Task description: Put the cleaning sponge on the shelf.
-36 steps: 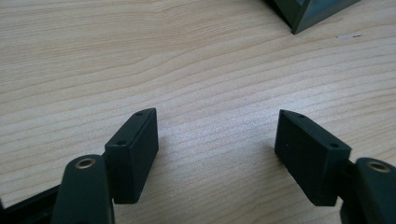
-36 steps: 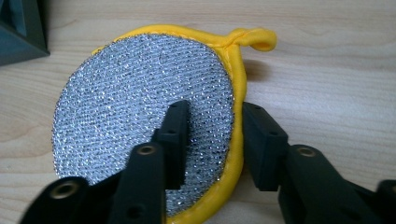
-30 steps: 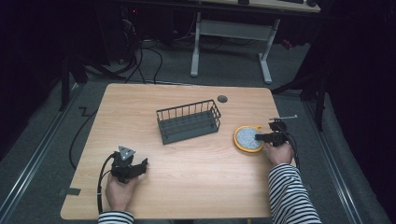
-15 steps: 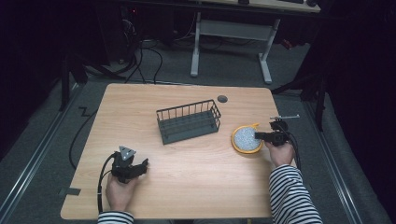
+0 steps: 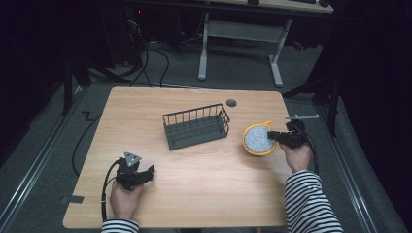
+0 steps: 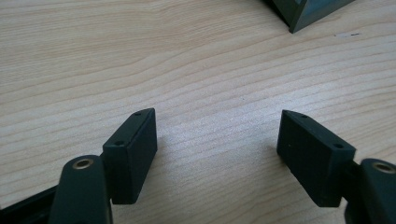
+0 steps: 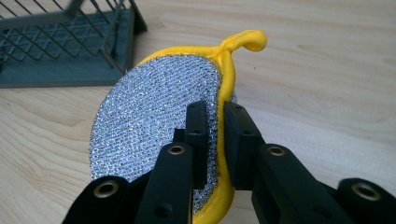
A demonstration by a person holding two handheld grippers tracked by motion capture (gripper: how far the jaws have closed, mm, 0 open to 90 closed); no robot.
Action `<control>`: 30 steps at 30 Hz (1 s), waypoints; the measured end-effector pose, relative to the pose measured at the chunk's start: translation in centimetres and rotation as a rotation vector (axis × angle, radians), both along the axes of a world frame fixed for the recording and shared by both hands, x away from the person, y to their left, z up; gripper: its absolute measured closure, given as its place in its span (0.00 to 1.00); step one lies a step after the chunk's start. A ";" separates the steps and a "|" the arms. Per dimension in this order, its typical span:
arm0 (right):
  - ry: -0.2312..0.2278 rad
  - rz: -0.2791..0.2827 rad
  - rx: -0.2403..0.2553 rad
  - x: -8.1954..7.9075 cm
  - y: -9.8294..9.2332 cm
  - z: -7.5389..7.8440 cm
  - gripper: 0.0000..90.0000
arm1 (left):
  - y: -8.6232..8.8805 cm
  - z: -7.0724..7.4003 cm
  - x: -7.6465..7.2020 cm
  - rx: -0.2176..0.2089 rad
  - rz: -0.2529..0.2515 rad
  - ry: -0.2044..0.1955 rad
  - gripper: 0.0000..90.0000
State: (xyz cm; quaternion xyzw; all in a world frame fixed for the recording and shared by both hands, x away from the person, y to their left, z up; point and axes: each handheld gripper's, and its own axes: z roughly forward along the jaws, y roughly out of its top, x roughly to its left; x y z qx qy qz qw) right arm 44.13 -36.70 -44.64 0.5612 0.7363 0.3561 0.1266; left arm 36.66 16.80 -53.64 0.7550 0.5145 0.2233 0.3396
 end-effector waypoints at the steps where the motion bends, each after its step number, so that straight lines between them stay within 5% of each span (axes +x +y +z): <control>1: -0.015 0.012 -0.007 0.0 0.3 0.7 0.90 | 0.0 0.0 0.0 0.000 0.000 0.000 0.33; 16: -0.104 0.097 0.016 0.7 2.7 4.2 0.90 | 0.0 0.0 0.0 0.000 0.000 0.000 0.33; 30: -0.155 0.163 0.042 3.2 6.4 7.1 0.90 | 0.0 0.0 0.0 -0.001 0.001 0.000 0.33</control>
